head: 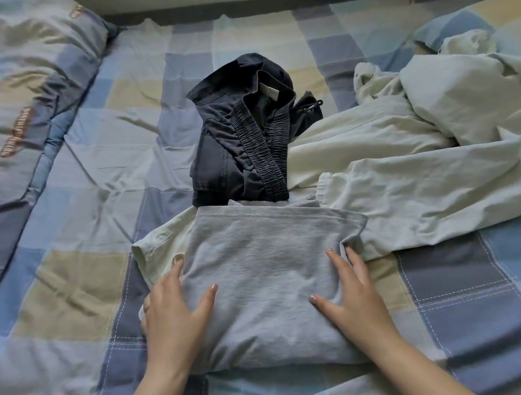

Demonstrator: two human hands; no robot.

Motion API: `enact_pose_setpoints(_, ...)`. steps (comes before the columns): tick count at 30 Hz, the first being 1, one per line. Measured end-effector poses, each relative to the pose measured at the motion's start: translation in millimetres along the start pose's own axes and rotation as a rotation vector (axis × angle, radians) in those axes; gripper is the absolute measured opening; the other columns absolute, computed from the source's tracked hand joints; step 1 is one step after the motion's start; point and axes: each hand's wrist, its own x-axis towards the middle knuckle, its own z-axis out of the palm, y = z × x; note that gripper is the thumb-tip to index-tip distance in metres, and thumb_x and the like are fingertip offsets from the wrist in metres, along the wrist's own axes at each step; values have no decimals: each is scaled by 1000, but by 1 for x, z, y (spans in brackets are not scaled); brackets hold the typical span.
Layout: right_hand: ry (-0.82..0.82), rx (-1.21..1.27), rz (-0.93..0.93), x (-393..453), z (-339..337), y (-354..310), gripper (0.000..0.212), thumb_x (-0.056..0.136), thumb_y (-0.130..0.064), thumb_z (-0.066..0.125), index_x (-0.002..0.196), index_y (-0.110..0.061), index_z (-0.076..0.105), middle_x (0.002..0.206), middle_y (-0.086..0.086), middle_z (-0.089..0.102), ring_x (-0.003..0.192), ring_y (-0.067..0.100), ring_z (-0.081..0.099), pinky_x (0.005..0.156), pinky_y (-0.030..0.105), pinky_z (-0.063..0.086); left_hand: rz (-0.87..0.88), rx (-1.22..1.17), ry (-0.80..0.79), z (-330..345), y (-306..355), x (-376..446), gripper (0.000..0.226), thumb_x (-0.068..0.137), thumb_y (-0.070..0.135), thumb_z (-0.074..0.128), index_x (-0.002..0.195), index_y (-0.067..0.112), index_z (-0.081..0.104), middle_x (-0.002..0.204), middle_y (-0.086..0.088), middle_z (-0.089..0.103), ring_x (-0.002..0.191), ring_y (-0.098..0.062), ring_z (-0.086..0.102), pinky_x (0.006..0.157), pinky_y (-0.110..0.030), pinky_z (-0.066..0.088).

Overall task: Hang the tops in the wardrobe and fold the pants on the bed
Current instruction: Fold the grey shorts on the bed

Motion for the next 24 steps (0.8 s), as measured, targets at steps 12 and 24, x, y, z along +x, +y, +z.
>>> enact_pose_setpoints(12,-135,12,33,6,-10,-4,78,83,-23,71,148,-22,29,159,3,8,146,14,10,108,18,13,131,-37,-214,-5,-4,-36,85,79,28,76,149,27,28,160,0,8,146,-12,8,112,-23,12)
enact_pose_setpoints(24,-215,-33,22,-91,-27,19,77,83,-27,71,148,-27,28,159,-1,5,145,8,7,106,12,9,415,-22,-290,-31,-35,-134,99,76,16,77,141,41,7,153,19,-14,143,-2,-1,106,-5,9)
